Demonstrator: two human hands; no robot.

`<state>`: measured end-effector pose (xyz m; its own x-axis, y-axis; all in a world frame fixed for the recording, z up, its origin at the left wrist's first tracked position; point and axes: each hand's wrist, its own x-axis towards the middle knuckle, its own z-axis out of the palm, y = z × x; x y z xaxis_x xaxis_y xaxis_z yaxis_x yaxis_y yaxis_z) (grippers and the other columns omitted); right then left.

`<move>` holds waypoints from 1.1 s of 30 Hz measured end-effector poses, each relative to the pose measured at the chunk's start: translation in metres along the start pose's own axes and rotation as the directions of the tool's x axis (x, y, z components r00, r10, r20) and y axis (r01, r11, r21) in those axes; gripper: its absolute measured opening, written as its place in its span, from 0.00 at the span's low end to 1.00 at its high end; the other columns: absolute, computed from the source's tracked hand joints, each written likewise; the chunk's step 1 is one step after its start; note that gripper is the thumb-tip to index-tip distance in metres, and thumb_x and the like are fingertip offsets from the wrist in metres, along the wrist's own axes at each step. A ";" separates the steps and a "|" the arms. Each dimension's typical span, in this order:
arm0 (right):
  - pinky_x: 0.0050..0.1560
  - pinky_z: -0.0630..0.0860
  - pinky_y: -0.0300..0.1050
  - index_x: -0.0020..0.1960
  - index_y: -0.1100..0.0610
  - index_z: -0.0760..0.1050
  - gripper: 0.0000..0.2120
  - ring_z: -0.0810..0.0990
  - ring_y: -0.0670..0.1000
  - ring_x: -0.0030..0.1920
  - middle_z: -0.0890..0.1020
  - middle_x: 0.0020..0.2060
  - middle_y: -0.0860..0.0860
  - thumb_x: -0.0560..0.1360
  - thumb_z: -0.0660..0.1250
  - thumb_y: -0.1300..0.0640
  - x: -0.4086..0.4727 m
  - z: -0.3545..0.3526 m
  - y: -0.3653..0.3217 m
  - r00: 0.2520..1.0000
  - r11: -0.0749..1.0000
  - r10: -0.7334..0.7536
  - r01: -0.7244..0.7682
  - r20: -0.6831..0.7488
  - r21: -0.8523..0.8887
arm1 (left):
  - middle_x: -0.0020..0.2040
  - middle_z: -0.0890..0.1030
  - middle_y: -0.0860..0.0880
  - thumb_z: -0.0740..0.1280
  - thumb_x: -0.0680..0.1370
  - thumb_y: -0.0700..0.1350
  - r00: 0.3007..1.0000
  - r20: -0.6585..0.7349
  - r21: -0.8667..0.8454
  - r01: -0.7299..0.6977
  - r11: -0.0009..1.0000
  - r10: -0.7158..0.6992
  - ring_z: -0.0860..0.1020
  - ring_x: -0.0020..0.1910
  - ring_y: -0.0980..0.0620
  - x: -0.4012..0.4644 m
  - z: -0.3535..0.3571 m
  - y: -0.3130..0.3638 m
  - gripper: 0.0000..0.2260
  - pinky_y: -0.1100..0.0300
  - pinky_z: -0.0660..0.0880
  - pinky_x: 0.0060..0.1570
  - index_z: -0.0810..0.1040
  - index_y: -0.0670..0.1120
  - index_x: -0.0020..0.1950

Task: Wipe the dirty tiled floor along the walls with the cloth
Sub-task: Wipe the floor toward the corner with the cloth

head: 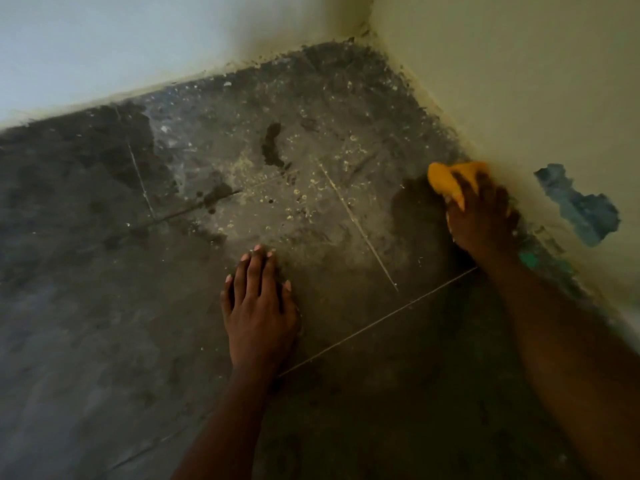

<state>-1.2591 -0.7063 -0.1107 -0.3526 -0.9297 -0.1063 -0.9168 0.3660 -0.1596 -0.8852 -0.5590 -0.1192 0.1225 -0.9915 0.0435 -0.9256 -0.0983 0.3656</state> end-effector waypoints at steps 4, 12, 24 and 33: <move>0.76 0.50 0.76 0.82 0.38 0.54 0.28 0.50 0.65 0.82 0.52 0.84 0.51 0.84 0.56 0.39 0.028 0.002 -0.013 0.999 0.996 0.039 -0.038 -0.012 0.083 | 0.85 0.59 0.49 0.54 0.86 0.55 1.000 -0.008 0.002 -0.007 1.000 0.007 0.53 0.85 0.50 0.001 0.005 0.000 0.27 0.48 0.49 0.82 0.62 0.49 0.84; 0.70 0.61 0.74 0.81 0.42 0.61 0.31 0.63 0.71 0.73 0.61 0.82 0.53 0.79 0.50 0.36 -0.017 -0.006 0.015 0.985 0.981 -0.170 0.166 -0.039 -0.096 | 0.85 0.59 0.50 0.54 0.85 0.55 1.000 0.004 0.004 0.007 1.000 -0.007 0.53 0.85 0.50 0.002 -0.002 0.004 0.27 0.47 0.50 0.82 0.63 0.48 0.84; 0.75 0.58 0.71 0.80 0.31 0.53 0.28 0.57 0.62 0.80 0.55 0.84 0.46 0.80 0.49 0.34 -0.090 0.017 -0.030 0.935 0.936 -0.349 0.351 0.065 -0.025 | 0.85 0.59 0.49 0.55 0.85 0.55 1.000 0.007 0.004 0.011 1.000 -0.011 0.53 0.85 0.50 0.002 -0.001 0.005 0.27 0.47 0.50 0.82 0.63 0.48 0.83; 0.77 0.51 0.75 0.82 0.35 0.54 0.30 0.50 0.67 0.82 0.53 0.84 0.52 0.79 0.50 0.35 -0.035 0.025 -0.088 0.999 0.995 -0.038 0.038 -0.006 0.092 | 0.85 0.60 0.49 0.56 0.85 0.54 1.000 -0.012 0.018 0.005 1.000 -0.005 0.54 0.85 0.50 -0.001 0.006 0.002 0.26 0.47 0.50 0.82 0.63 0.49 0.83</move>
<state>-1.1615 -0.7046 -0.1172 -0.3191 -0.9431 -0.0939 -0.9083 0.3326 -0.2536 -0.8890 -0.5586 -0.1242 0.1314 -0.9899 0.0523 -0.9311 -0.1052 0.3493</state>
